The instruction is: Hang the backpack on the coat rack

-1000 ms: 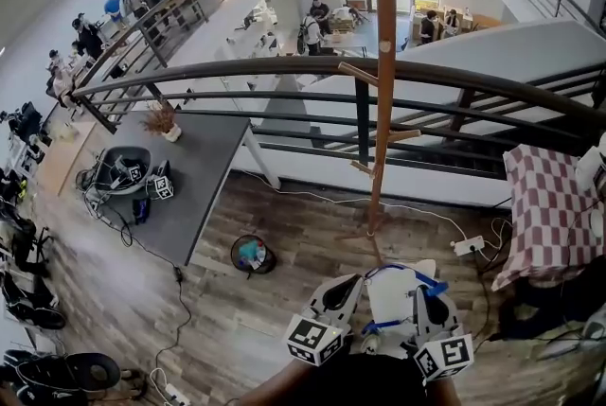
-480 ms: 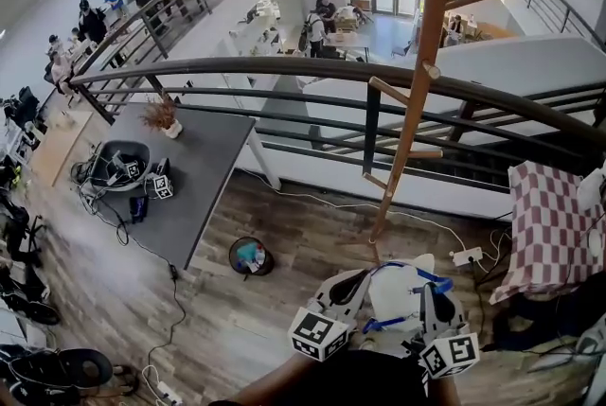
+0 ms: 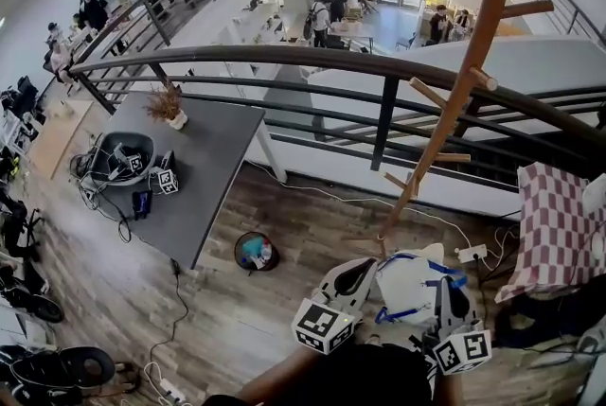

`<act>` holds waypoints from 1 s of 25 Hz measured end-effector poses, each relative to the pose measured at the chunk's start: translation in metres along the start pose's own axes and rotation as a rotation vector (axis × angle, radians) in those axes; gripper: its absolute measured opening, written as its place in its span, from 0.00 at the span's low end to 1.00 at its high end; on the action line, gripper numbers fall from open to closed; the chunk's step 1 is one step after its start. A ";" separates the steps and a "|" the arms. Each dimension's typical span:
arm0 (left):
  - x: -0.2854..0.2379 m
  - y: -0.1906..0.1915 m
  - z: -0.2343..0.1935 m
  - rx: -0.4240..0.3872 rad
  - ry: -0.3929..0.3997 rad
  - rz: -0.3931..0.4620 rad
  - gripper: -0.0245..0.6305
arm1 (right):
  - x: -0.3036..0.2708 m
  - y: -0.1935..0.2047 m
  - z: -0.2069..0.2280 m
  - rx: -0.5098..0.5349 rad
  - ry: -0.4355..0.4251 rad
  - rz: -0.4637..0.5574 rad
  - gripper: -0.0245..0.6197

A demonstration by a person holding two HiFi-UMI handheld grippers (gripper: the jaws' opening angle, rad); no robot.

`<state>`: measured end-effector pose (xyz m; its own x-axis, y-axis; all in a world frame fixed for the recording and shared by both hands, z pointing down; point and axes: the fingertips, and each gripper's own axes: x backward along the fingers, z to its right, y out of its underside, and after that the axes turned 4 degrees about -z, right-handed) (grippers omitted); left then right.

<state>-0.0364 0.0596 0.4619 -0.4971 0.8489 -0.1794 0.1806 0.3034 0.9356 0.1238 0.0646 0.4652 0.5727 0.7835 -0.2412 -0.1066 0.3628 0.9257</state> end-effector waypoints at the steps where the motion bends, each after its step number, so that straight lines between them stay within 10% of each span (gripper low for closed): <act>1: 0.000 -0.003 -0.002 -0.003 0.011 0.008 0.05 | -0.001 0.000 -0.002 -0.002 0.006 0.000 0.07; 25: -0.040 -0.002 0.007 -0.018 0.070 -0.025 0.05 | -0.022 -0.005 0.006 -0.022 -0.043 -0.002 0.07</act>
<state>-0.0105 0.0278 0.4652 -0.5598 0.8085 -0.1816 0.1525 0.3160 0.9364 0.1169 0.0423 0.4682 0.6076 0.7602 -0.2298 -0.1227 0.3757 0.9186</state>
